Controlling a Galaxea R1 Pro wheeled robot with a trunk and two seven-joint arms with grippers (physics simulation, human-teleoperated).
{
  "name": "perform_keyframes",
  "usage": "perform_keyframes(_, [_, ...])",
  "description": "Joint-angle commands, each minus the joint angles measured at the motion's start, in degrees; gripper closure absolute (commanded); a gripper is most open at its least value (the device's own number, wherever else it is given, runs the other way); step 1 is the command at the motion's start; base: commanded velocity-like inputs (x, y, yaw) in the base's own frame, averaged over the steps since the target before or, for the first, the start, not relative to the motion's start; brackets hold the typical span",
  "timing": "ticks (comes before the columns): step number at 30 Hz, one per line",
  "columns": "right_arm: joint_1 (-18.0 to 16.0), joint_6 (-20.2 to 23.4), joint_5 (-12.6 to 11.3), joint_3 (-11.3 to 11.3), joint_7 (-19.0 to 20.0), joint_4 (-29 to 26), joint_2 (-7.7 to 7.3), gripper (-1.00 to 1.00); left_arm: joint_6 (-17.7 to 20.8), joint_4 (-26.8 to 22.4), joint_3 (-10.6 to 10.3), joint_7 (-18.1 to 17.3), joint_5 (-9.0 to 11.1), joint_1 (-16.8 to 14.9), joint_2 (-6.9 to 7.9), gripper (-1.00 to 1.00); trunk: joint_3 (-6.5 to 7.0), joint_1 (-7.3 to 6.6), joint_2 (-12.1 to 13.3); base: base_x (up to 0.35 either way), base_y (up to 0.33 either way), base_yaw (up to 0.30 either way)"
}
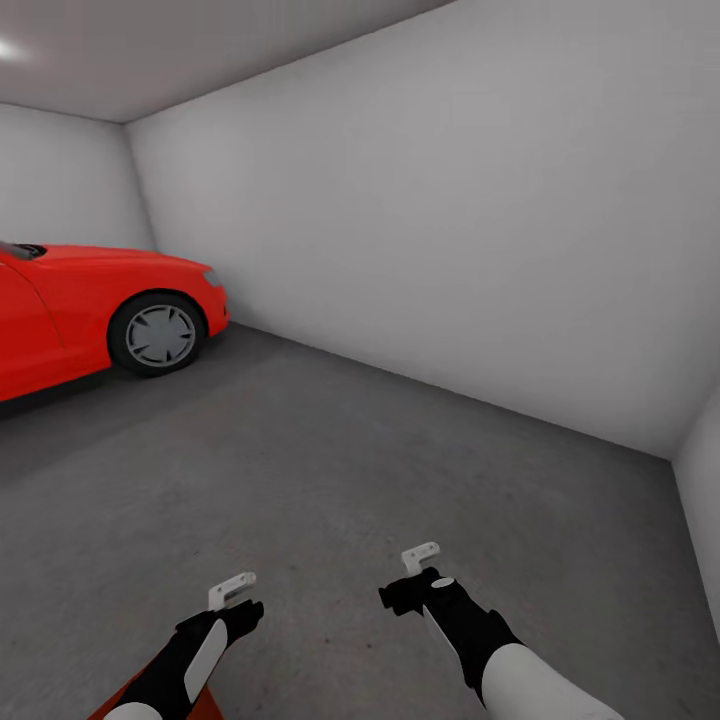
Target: Move the two storage containers from the living room to the garage. In the garage, place one container on the floor and stack the other container on top of it (either order is fine).
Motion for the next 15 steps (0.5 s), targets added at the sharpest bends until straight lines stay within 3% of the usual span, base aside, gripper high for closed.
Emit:
perform_keyframes(1, [-0.01, 0.37, 0.61, 0.05, 0.23, -0.14, -0.01, -1.0, 0.28, -0.12, 0.16, 0.26, 0.6, -0.01, -0.05, -1.0, -0.06, -0.01, -0.03, 0.0, 0.0, 0.0])
perform_keyframes(15, [-0.01, 0.39, 0.61, 0.04, 0.23, -0.13, -0.01, -1.0, 0.03, -0.17, 0.08, 0.26, 0.53, -0.01, -0.03, -1.0, -0.06, -0.01, -0.03, 0.013, 0.0, 0.0])
